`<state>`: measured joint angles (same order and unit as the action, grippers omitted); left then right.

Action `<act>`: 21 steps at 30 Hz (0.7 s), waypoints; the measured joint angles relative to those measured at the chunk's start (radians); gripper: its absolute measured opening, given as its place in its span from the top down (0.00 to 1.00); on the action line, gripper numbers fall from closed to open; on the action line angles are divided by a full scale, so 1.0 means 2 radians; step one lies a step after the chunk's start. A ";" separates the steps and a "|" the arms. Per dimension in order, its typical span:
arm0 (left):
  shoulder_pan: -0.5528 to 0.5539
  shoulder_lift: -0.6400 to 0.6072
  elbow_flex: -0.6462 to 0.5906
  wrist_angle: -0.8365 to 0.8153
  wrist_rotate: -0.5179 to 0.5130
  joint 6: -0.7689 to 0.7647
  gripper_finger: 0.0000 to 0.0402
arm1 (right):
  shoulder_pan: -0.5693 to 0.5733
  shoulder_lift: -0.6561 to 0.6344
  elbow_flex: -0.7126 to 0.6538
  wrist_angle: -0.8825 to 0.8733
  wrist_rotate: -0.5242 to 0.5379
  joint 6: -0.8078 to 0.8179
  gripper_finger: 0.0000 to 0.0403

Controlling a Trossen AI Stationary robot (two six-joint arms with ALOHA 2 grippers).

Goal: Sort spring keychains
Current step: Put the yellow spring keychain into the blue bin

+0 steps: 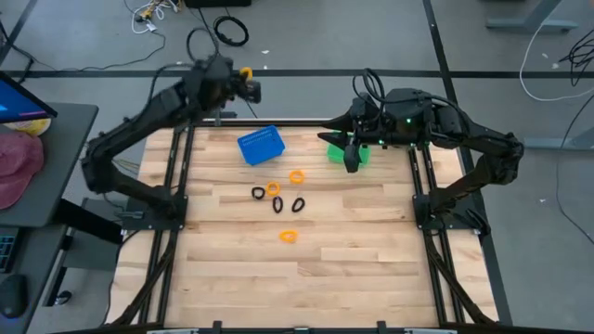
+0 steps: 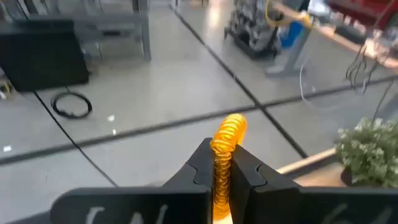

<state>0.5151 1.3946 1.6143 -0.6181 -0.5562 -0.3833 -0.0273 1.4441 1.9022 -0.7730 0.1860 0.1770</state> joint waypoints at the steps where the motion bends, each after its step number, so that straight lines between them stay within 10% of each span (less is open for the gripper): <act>1: 0.012 0.012 0.015 -0.014 0.017 0.000 0.96 | 0.000 0.000 0.000 0.000 0.000 0.001 0.66; 21: 0.070 0.172 0.057 -0.234 0.210 0.025 0.96 | 0.000 0.000 0.000 -0.001 0.000 0.000 0.66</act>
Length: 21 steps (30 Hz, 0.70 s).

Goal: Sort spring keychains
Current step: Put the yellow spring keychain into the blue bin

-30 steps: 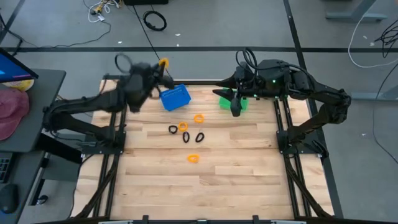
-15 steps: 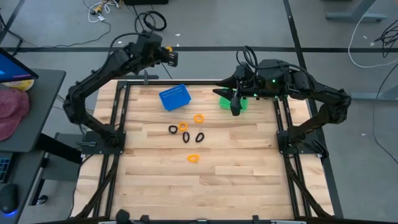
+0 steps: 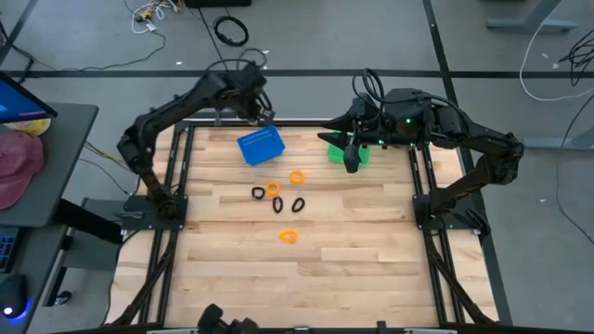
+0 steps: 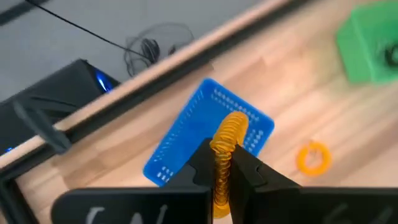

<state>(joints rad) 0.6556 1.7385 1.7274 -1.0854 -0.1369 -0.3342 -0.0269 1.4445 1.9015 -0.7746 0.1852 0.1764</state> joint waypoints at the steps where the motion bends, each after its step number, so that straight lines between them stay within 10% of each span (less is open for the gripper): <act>1: 0.000 0.006 0.000 0.000 0.007 0.004 0.96 | 0.000 0.000 0.000 0.000 0.000 0.000 0.66; 21: 0.008 0.146 0.000 -0.057 0.049 0.238 0.95 | 0.000 0.026 0.000 -0.004 -0.001 -0.001 0.66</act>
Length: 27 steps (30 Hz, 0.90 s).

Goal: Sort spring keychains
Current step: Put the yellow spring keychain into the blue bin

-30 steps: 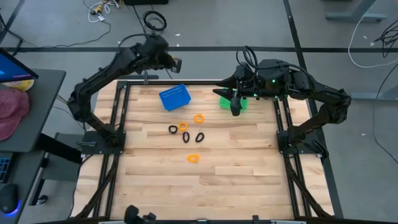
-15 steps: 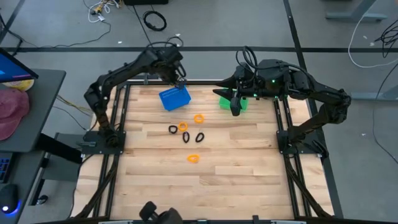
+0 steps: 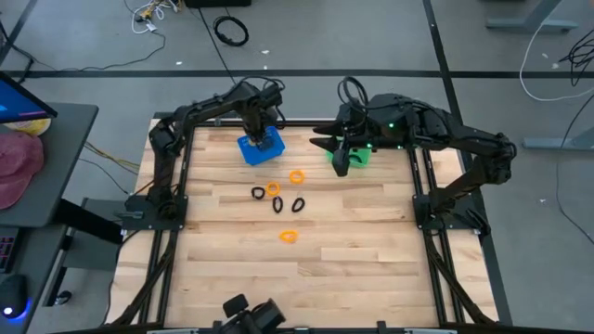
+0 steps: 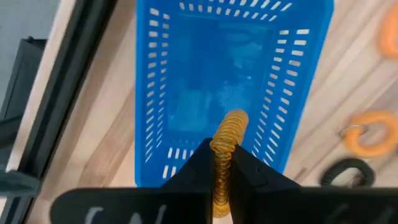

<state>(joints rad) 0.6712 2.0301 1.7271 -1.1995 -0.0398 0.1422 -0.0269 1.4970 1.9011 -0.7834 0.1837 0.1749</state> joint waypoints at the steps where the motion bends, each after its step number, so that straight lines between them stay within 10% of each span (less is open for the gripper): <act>1: 0.000 0.005 0.000 0.001 0.000 0.007 0.95 | 0.000 0.001 0.000 0.000 0.000 -0.001 0.66; 27: 0.006 0.033 0.000 0.083 0.035 0.026 0.94 | 0.000 0.001 0.000 0.006 0.000 0.000 0.66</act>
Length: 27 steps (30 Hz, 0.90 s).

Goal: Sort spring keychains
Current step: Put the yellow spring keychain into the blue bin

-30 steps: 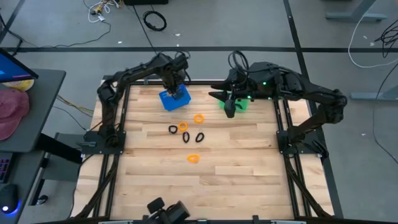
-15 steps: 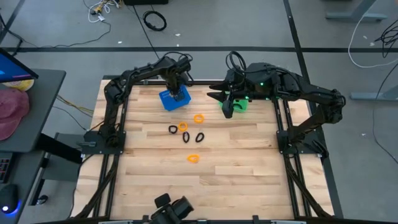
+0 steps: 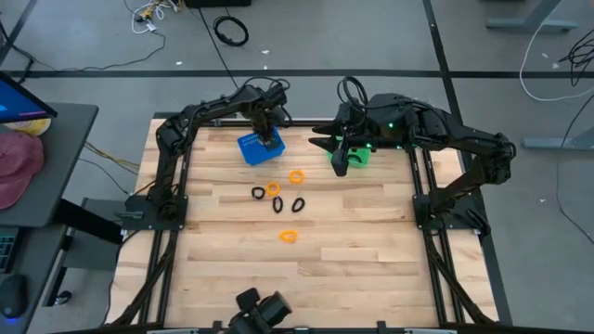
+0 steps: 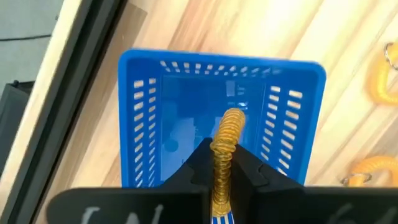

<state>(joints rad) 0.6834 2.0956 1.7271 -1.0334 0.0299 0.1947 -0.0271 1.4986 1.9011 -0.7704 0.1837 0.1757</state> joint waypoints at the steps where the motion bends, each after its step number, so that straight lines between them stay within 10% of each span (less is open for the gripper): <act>1: 0.000 0.000 0.000 0.005 0.000 0.000 0.94 | 0.000 0.000 0.000 0.000 0.000 0.000 0.66; 27: -0.013 0.051 0.000 0.014 -0.022 -0.009 0.94 | 0.000 0.000 0.000 0.007 0.000 0.008 0.66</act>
<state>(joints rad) 0.6571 2.1971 1.7267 -1.0050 -0.0150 0.1773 -0.0269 1.4982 1.9015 -0.7559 0.1837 0.1909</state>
